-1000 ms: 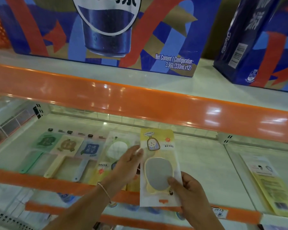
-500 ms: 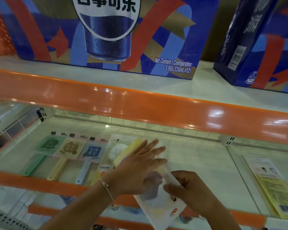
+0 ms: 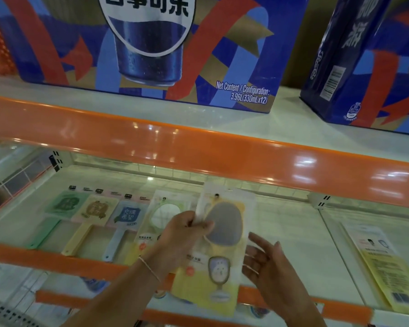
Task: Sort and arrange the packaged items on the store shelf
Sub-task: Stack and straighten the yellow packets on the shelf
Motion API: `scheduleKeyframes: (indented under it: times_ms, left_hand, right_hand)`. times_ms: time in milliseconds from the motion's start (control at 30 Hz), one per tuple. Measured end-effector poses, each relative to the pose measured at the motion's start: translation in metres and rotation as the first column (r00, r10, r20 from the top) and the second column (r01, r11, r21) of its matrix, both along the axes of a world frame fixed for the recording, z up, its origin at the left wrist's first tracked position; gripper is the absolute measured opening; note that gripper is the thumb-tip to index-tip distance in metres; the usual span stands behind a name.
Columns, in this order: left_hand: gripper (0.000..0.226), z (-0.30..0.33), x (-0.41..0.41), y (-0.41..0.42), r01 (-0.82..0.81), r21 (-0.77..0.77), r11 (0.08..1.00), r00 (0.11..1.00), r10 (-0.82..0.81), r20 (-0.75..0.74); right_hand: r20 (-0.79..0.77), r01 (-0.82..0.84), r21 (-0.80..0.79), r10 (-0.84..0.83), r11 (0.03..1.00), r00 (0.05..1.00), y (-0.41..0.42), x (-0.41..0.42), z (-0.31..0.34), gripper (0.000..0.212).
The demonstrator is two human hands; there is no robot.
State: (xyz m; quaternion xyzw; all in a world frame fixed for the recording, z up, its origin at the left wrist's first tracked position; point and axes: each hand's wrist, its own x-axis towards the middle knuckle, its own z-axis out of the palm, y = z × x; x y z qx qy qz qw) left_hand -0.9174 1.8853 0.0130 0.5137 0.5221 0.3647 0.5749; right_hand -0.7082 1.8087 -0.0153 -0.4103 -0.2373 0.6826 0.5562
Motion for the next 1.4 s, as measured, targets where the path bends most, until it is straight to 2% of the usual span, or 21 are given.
scheduleKeyframes:
  times_ms: [33,100,167,200,300,367,400,433,500,567,633,767,833,1000,1133,1233,1300,1400]
  left_hand:
    - [0.036,-0.002,0.006,-0.001,-0.065,-0.037,0.997,0.998,0.065,-0.002]
    - [0.030,-0.006,0.020,-0.005,-0.127,-0.075,0.989,0.991,0.125,-0.040]
    - [0.029,-0.010,0.032,-0.008,-0.131,-0.066,0.989,0.989,0.125,-0.080]
    - [0.029,-0.013,0.037,-0.009,-0.113,-0.045,0.993,0.988,0.107,-0.109]
    - [0.034,-0.019,0.046,-0.012,-0.035,0.045,0.998,0.968,0.045,-0.246]
    - [0.025,-0.023,0.047,-0.016,0.024,0.201,0.979,0.928,0.052,-0.368]
    - [0.018,-0.025,0.046,-0.019,0.051,0.297,0.953,0.917,0.073,-0.393]
    - [0.020,-0.031,0.043,-0.021,0.083,0.388,0.918,0.908,0.091,-0.409]
    - [0.038,-0.048,0.038,-0.023,0.209,0.509,0.835,0.845,0.108,-0.523]
    - [0.049,-0.065,0.035,-0.025,0.352,0.512,0.784,0.713,0.130,-0.689]
    - [0.056,-0.077,0.034,-0.028,0.444,0.444,0.778,0.585,0.123,-0.802]
    - [0.048,-0.090,0.033,-0.035,0.541,0.380,0.750,0.441,0.132,-0.888]
    - [0.046,-0.092,0.033,-0.037,0.557,0.384,0.737,0.404,0.163,-0.900]
    - [0.046,-0.097,0.032,-0.041,0.575,0.406,0.710,0.368,0.219,-0.904]
    - [0.045,-0.104,0.032,-0.039,0.584,0.424,0.692,0.376,0.233,-0.897]
    - [0.046,-0.105,0.031,-0.038,0.581,0.430,0.691,0.385,0.232,-0.893]
    - [0.045,-0.105,0.031,-0.038,0.579,0.437,0.689,0.388,0.238,-0.890]
    - [0.046,-0.106,0.031,-0.038,0.574,0.450,0.684,0.399,0.246,-0.883]
  right_hand:
    - [0.085,-0.027,0.002,0.027,1.000,0.996,-0.002,-0.006,-0.003,0.076]
    - [0.286,-0.009,0.018,0.003,1.000,0.958,-0.006,-0.016,-0.008,0.043]
    - [0.500,0.094,0.015,-0.089,0.995,0.862,-0.006,-0.019,-0.011,0.009]
    - [0.578,0.135,0.011,-0.117,0.991,0.808,-0.005,-0.019,-0.011,0.006]
    - [0.649,0.178,-0.024,-0.121,0.984,0.752,-0.005,-0.013,-0.011,0.013]
    - [0.665,0.199,-0.052,-0.114,0.979,0.738,-0.005,-0.002,-0.009,0.012]
    - [0.668,0.214,-0.061,-0.119,0.975,0.735,-0.004,0.004,-0.007,0.012]
    - [0.677,0.230,-0.069,-0.124,0.971,0.725,-0.002,0.011,-0.007,0.011]
    - [0.722,0.234,-0.081,-0.105,0.969,0.684,0.002,0.026,-0.007,0.011]
    - [0.748,0.226,-0.100,-0.077,0.969,0.660,0.008,0.038,-0.009,0.011]
    - [0.752,0.213,-0.114,-0.056,0.970,0.657,0.014,0.046,-0.013,0.012]
    - [0.780,0.233,-0.113,-0.059,0.966,0.623,0.027,0.059,-0.022,0.010]
    - [0.809,0.218,-0.126,-0.027,0.968,0.587,0.032,0.062,-0.025,0.013]
    - [0.942,0.190,-0.135,0.066,0.973,0.329,0.039,0.052,-0.030,0.019]
    - [0.985,0.228,-0.135,0.104,0.964,0.141,0.043,0.041,-0.035,0.056]
    - [0.990,0.207,-0.126,0.136,0.970,-0.034,0.045,0.039,-0.047,0.054]
    - [0.979,0.160,-0.135,0.157,0.978,-0.130,0.043,0.036,-0.048,0.060]
    - [0.954,0.096,-0.202,0.218,0.975,-0.205,0.037,0.026,-0.037,0.070]
